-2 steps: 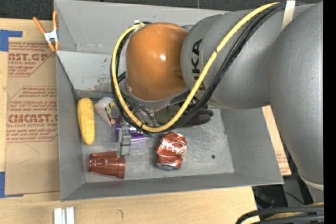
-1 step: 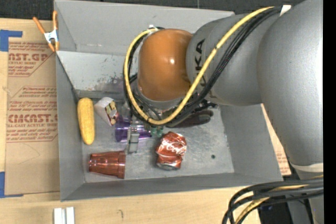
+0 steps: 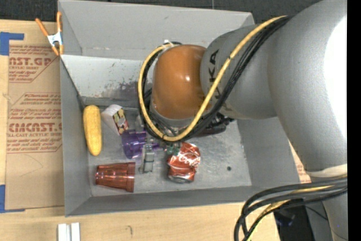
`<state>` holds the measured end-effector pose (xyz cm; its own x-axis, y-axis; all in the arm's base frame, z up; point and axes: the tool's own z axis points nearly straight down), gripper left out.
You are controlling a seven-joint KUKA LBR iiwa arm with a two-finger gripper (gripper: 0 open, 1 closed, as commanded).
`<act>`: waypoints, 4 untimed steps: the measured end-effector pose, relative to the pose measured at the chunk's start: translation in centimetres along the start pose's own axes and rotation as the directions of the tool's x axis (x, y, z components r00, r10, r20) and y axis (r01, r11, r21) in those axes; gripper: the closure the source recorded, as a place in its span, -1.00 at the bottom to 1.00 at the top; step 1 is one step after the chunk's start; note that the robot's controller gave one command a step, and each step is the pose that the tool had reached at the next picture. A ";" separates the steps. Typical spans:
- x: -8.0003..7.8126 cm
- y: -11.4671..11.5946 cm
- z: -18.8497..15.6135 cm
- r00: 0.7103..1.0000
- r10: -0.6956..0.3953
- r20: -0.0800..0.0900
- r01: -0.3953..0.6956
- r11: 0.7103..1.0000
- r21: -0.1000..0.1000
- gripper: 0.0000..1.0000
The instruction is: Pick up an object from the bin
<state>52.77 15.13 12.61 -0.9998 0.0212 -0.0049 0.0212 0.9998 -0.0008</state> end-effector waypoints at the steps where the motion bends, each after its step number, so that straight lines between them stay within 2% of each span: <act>1: -3.5 0.9 3.3 0.997 -0.071 -0.003 0.071 0.997 -0.003 1.00; 2: -3.5 0.9 3.3 0.997 -0.072 -0.003 0.072 0.997 -0.003 1.00; 3: -3.9 0.2 3.9 0.995 -0.102 -0.003 0.102 0.995 -0.002 -1.00; 4: -3.9 0.1 4.0 0.995 -0.103 -0.004 0.103 0.995 -0.003 1.00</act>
Offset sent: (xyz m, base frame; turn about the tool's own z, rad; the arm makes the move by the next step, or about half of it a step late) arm 0.0000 0.0000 0.0000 0.0000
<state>56.65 15.17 8.67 -0.9967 -0.0816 -0.0005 -0.0816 0.9967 0.0017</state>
